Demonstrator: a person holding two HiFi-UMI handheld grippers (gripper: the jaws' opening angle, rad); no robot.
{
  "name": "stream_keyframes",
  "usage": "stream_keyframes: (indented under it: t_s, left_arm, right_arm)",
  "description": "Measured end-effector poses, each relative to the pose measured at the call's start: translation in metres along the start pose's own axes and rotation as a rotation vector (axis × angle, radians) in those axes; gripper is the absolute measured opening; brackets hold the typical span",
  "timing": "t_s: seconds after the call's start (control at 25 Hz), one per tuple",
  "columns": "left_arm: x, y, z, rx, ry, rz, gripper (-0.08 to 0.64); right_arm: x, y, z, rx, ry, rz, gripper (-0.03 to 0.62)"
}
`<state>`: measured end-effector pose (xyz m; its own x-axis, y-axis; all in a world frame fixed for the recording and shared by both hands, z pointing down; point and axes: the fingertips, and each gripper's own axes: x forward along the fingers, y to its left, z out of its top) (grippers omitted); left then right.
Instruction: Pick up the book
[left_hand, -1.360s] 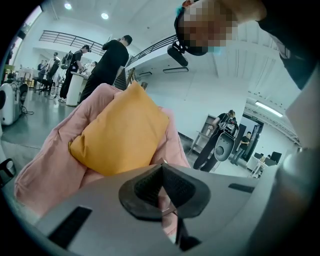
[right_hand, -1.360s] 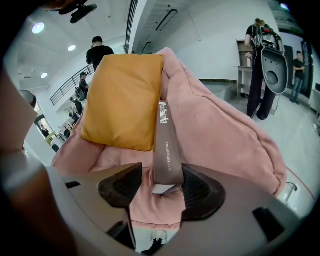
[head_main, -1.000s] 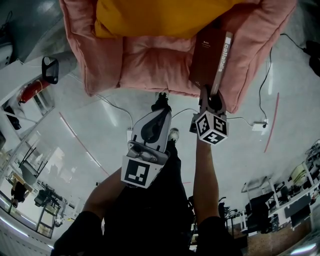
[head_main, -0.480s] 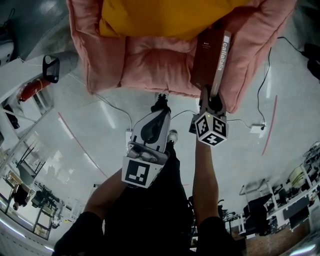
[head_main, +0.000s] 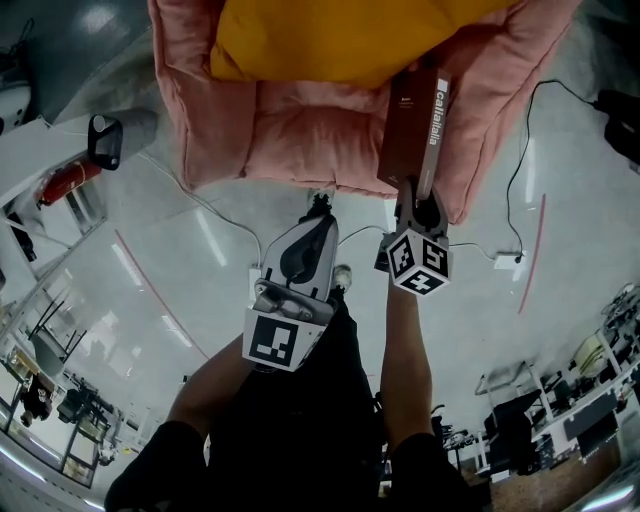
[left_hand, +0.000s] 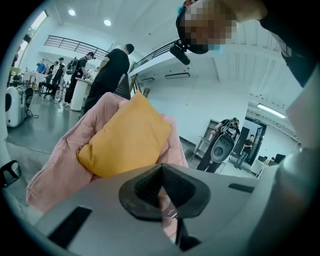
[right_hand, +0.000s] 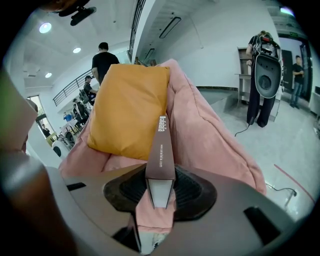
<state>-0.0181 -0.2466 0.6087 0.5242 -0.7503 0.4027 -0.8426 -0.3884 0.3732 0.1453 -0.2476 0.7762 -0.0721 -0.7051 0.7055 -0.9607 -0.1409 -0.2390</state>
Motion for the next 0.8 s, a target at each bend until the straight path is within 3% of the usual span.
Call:
stream_keyframes:
  t_s: [0.8]
  left_arm:
    - [-0.059,-0.033,0.057,0.068,-0.114,0.006,0.003]
  right_arm:
    - [-0.087,0.031,0.032,-0.003,-0.061,0.052,0.146]
